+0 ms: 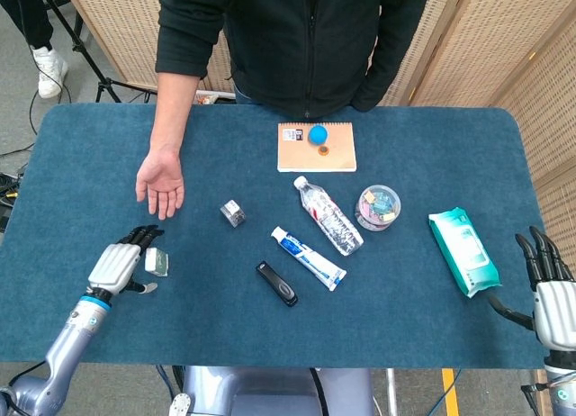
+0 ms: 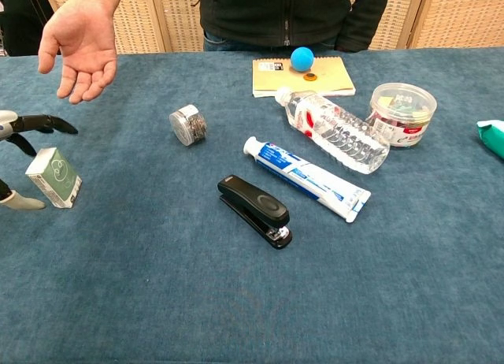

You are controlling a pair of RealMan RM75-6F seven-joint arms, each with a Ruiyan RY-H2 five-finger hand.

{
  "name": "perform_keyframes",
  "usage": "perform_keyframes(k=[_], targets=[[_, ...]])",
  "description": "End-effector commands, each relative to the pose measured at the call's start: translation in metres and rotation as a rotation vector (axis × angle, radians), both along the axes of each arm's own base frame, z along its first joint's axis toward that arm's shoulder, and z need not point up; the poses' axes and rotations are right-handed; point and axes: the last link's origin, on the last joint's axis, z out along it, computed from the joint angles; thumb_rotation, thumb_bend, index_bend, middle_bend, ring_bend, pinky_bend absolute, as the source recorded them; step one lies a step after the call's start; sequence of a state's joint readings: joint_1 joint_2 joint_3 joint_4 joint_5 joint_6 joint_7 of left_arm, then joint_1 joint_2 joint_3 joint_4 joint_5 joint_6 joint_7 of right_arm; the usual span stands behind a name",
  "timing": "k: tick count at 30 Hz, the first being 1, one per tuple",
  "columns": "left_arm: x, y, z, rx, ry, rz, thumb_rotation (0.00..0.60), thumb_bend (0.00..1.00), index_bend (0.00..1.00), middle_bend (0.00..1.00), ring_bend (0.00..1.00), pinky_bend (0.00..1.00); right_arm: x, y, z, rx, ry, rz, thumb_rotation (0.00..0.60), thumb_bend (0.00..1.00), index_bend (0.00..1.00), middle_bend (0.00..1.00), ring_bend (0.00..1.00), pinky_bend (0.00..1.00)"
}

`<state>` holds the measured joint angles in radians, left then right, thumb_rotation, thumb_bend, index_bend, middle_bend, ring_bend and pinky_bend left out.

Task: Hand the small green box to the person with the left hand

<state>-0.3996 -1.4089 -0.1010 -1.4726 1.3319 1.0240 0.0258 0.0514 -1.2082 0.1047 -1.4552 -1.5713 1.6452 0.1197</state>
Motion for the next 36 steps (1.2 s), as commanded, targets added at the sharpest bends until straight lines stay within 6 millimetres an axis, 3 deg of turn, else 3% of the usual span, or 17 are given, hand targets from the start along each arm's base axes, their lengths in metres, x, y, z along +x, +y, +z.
perform_keyframes(k=[1,4,6,14,20,21,28,36], targets=[[0.003,0.004,-0.005,0.034,-0.013,-0.008,0.6,0.16,0.35,0.37,0.29,0.43,-0.001,-0.001,0.0,0.002,-0.002,-0.005,0.6,0.0,0.01,0.0,0.0,0.25],[0.003,0.003,-0.006,0.072,-0.017,-0.015,0.6,0.23,0.51,0.53,0.43,0.51,-0.002,-0.001,0.001,-0.002,-0.006,-0.007,0.6,0.0,0.01,0.0,0.0,0.25],[0.001,0.001,-0.005,0.083,-0.009,-0.014,0.6,0.25,0.55,0.58,0.46,0.53,-0.002,-0.001,0.001,-0.003,-0.01,-0.009,0.6,0.0,0.01,0.0,0.0,0.25],[0.004,-0.006,0.013,0.125,-0.04,-0.042,0.6,0.26,0.56,0.59,0.48,0.53,-0.002,-0.001,0.001,0.002,-0.016,-0.014,0.6,0.0,0.01,0.0,0.0,0.25],[0.029,-0.01,0.051,0.276,-0.114,-0.219,0.6,0.25,0.56,0.59,0.48,0.53,-0.002,-0.001,0.002,0.003,-0.019,-0.017,0.6,0.0,0.01,0.0,0.0,0.25],[0.036,-0.004,0.063,0.346,-0.122,-0.274,0.6,0.25,0.56,0.59,0.48,0.53,-0.002,-0.001,0.002,0.003,-0.02,-0.016,0.6,0.0,0.01,0.0,0.0,0.25],[0.052,0.038,0.085,0.445,-0.159,-0.346,0.6,0.24,0.56,0.59,0.48,0.53,-0.003,-0.001,0.002,0.005,-0.018,-0.02,0.6,0.0,0.01,0.0,0.0,0.25],[0.059,0.07,0.076,0.432,-0.163,-0.335,0.6,0.23,0.56,0.59,0.48,0.53,-0.005,-0.003,0.002,0.007,-0.02,-0.033,0.6,0.0,0.01,0.0,0.0,0.25]])
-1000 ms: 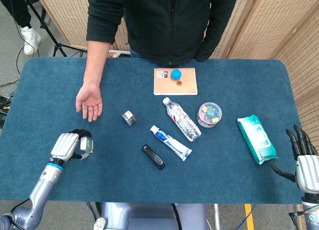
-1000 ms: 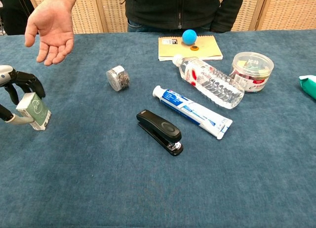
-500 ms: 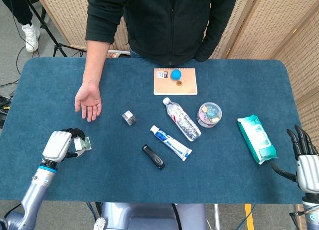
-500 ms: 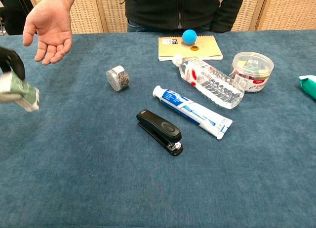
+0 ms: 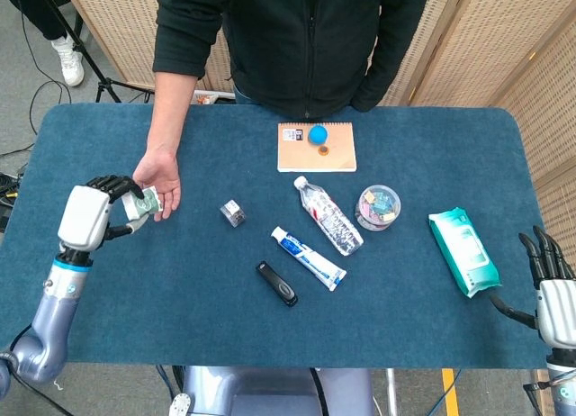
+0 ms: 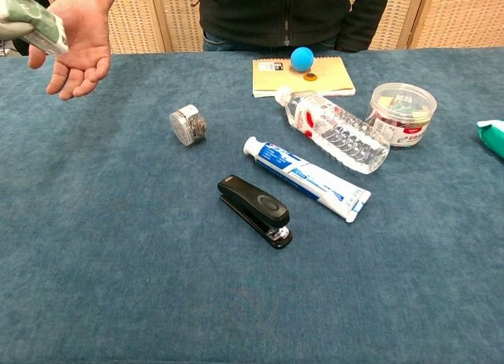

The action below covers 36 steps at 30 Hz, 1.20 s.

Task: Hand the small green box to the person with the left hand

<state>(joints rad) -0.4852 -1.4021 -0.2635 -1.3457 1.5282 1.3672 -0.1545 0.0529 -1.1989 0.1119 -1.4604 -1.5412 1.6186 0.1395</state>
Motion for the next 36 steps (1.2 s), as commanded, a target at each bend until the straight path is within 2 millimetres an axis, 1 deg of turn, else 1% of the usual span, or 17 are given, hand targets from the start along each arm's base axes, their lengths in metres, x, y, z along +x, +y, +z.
perform_keyframes(k=[1,6,7,8,9,10,11,12,16,19,21,25,26,27,29,33,36], targets=[[0.004,0.011,-0.007,-0.01,-0.006,0.011,0.6,0.23,0.56,0.59,0.48,0.53,-0.001,-0.001,0.0,0.002,-0.001,-0.003,0.6,0.0,0.01,0.0,0.0,0.25],[0.0,0.021,-0.017,-0.014,-0.004,0.055,0.6,0.23,0.56,0.59,0.48,0.53,-0.002,-0.001,0.0,0.003,-0.001,-0.012,0.6,0.0,0.01,0.0,0.0,0.25],[-0.001,0.021,-0.017,-0.011,-0.003,0.059,0.6,0.22,0.56,0.57,0.47,0.53,-0.003,-0.002,0.0,0.002,-0.002,-0.013,0.6,0.0,0.01,0.0,0.0,0.25],[-0.002,0.021,-0.017,-0.009,0.001,0.069,0.6,0.2,0.53,0.51,0.42,0.5,-0.003,-0.002,0.0,0.002,-0.002,-0.014,0.6,0.0,0.01,0.0,0.0,0.25],[-0.005,0.021,-0.019,-0.019,0.01,0.082,0.6,0.14,0.4,0.34,0.28,0.38,-0.003,-0.002,0.0,0.001,-0.002,-0.016,0.6,0.0,0.01,0.0,0.0,0.25],[-0.007,0.02,-0.021,-0.045,0.024,0.095,0.6,0.1,0.29,0.22,0.19,0.27,-0.003,-0.003,0.0,0.001,-0.002,-0.017,0.6,0.0,0.01,0.0,0.0,0.25],[-0.005,0.019,-0.019,-0.064,-0.018,0.098,0.6,0.04,0.12,0.06,0.05,0.11,-0.003,-0.003,0.0,0.004,-0.003,-0.017,0.6,0.0,0.01,0.0,0.0,0.25],[-0.004,0.019,-0.016,-0.068,-0.046,0.091,0.6,0.0,0.01,0.0,0.0,0.02,-0.004,-0.003,0.0,0.005,-0.003,-0.018,0.6,0.0,0.01,0.0,0.0,0.25],[0.002,0.013,-0.002,-0.05,-0.109,0.043,0.6,0.0,0.0,0.0,0.0,0.0,-0.003,-0.002,-0.001,0.006,-0.003,-0.014,0.6,0.0,0.01,0.0,0.0,0.25],[0.004,0.002,0.014,-0.021,-0.123,0.014,0.6,0.0,0.0,0.0,0.0,0.0,-0.002,-0.002,-0.001,0.008,-0.004,-0.011,0.6,0.0,0.01,0.0,0.0,0.25],[-0.001,-0.009,0.025,0.004,-0.119,0.021,0.6,0.0,0.0,0.0,0.0,0.0,-0.002,-0.002,0.0,0.006,-0.005,-0.009,0.6,0.0,0.01,0.0,0.0,0.25],[-0.023,-0.033,0.04,0.028,-0.085,0.099,0.6,0.0,0.0,0.0,0.0,0.0,-0.001,-0.001,0.001,0.001,-0.01,-0.004,0.6,0.0,0.01,0.0,0.0,0.25],[-0.03,-0.04,0.043,0.027,-0.073,0.131,0.6,0.0,0.0,0.0,0.0,0.0,0.0,-0.001,0.001,0.001,-0.012,-0.003,0.6,0.0,0.01,0.0,0.0,0.25],[-0.047,-0.054,0.047,0.024,-0.057,0.199,0.6,0.0,0.0,0.0,0.0,0.0,0.0,-0.001,0.002,0.0,-0.014,-0.002,0.6,0.0,0.01,0.0,0.0,0.25],[-0.063,-0.07,0.051,0.011,-0.045,0.259,0.6,0.0,0.0,0.0,0.0,0.0,0.0,-0.001,0.002,-0.001,-0.014,-0.001,0.6,0.0,0.01,0.0,0.0,0.25],[-0.085,-0.092,0.053,0.006,-0.046,0.334,0.6,0.0,0.0,0.0,0.0,0.0,0.0,0.0,0.003,-0.001,-0.015,0.001,0.6,0.0,0.01,0.0,0.0,0.25],[-0.095,-0.1,0.053,0.007,-0.057,0.358,0.6,0.0,0.0,0.0,0.0,0.0,0.001,0.001,0.003,-0.002,-0.014,0.002,0.6,0.0,0.01,0.0,0.0,0.25]])
